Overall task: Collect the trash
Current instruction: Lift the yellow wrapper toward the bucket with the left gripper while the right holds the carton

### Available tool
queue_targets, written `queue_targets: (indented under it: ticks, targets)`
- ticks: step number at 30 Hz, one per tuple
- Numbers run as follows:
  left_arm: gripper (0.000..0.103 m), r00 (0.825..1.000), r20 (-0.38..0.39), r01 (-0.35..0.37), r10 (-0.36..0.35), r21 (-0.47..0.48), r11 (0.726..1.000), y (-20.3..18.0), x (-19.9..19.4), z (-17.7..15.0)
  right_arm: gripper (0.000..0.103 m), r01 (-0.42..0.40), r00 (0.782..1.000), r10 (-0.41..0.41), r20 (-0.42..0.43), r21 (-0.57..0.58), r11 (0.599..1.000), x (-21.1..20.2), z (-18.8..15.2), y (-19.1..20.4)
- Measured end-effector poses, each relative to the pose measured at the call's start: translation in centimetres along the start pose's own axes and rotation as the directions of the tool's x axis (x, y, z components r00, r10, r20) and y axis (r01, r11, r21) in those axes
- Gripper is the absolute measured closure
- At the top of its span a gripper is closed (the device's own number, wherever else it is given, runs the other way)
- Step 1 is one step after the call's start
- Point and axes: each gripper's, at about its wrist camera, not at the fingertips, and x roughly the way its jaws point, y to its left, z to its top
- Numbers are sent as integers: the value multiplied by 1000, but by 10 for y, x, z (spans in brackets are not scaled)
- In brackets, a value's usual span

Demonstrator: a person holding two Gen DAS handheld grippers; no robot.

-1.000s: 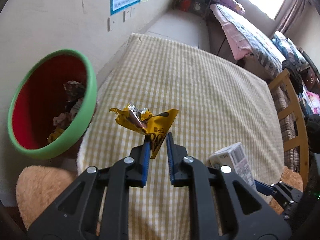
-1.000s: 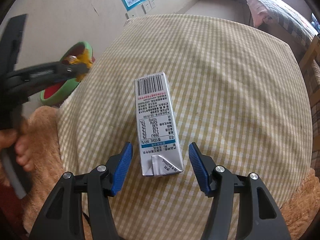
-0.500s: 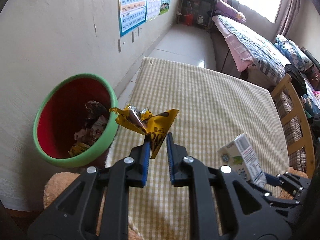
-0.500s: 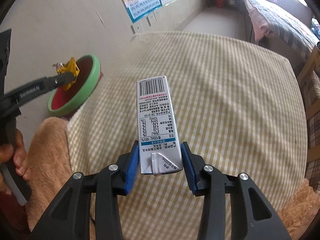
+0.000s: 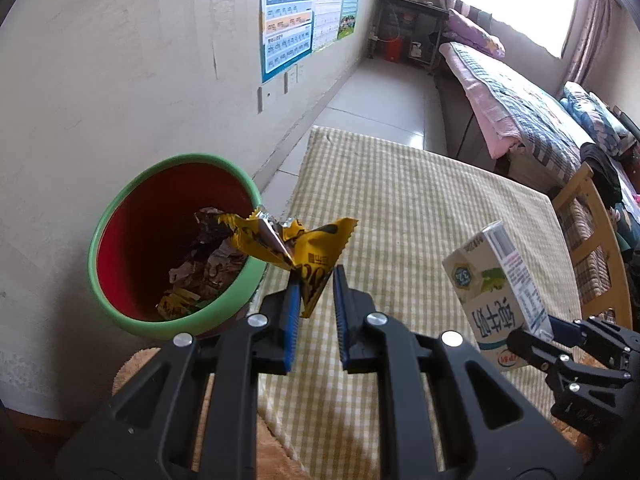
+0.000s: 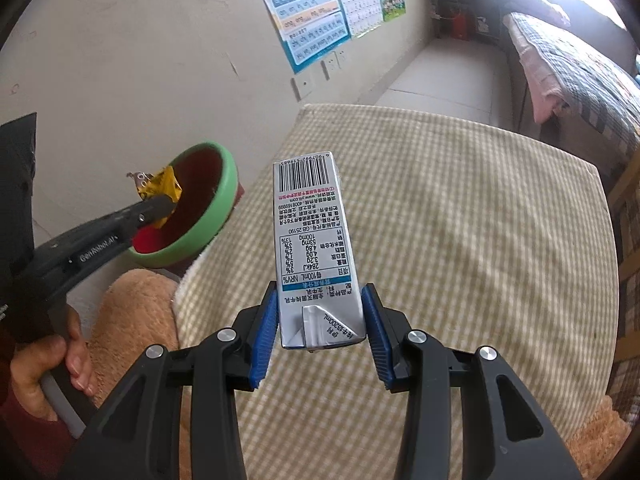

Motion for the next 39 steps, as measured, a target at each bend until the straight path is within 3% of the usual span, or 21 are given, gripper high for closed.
queue_targets:
  ticks: [39]
  targets:
    - [88,999,11,-50,50,-61,997,30,-17,-4,63,-67,998,67,-14,-47,997,7,5,25]
